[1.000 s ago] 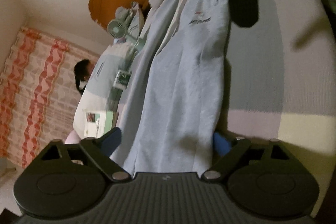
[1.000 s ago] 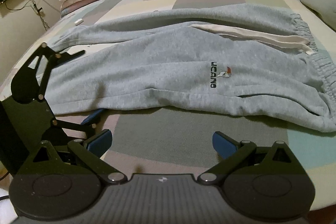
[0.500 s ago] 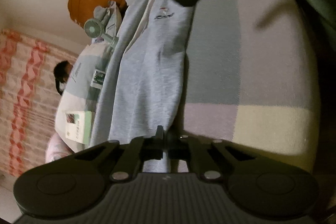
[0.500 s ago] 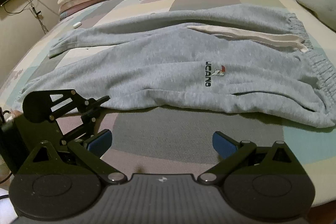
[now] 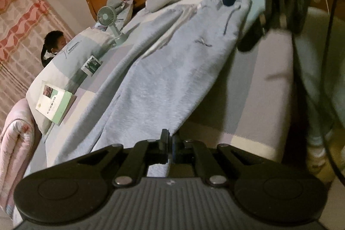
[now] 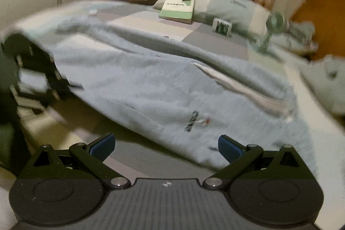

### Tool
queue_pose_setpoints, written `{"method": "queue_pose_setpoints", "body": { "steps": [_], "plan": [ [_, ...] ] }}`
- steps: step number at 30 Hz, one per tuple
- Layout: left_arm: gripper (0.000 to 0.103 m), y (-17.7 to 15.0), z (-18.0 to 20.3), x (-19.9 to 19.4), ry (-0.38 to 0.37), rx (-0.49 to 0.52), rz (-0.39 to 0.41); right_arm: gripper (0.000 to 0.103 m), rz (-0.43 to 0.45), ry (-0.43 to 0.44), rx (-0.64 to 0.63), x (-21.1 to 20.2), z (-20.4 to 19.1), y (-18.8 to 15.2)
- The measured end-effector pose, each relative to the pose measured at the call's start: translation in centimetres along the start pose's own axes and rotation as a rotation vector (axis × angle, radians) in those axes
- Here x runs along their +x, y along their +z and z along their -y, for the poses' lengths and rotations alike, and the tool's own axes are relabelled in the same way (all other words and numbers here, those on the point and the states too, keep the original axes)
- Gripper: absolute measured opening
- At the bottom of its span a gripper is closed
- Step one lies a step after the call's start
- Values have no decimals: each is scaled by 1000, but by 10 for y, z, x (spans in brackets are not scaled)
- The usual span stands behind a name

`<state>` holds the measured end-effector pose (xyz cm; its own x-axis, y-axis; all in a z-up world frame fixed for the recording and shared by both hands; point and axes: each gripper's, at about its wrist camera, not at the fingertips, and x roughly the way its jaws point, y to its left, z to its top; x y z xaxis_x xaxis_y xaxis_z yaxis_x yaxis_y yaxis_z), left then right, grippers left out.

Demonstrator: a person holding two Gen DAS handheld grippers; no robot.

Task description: Fold clothes

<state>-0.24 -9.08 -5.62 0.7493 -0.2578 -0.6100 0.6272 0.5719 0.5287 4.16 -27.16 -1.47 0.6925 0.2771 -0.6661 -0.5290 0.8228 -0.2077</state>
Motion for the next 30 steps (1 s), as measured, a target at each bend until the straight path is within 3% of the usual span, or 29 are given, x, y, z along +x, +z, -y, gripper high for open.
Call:
{"method": "queue_pose_setpoints", "body": {
  "steps": [7,10,18,27,30],
  "plan": [
    [1,5,-6,-6,-6,-29,15,103,-13,-139,-336,40,-51,-9],
    [1,3,-4,-5,-15,-28,7,103,35,-209,-446,56,-69,-10],
    [1,-2,-2,-1,-37,-41,-8,103,17,-363,-525,74,-47,-11],
    [1,-8,-1,5,-61,-52,-21,103,-111,-520,-591,77,0,-36],
    [1,-11,1,9,-72,-58,-29,96,-133,-546,-615,80,10,-42]
  ]
}}
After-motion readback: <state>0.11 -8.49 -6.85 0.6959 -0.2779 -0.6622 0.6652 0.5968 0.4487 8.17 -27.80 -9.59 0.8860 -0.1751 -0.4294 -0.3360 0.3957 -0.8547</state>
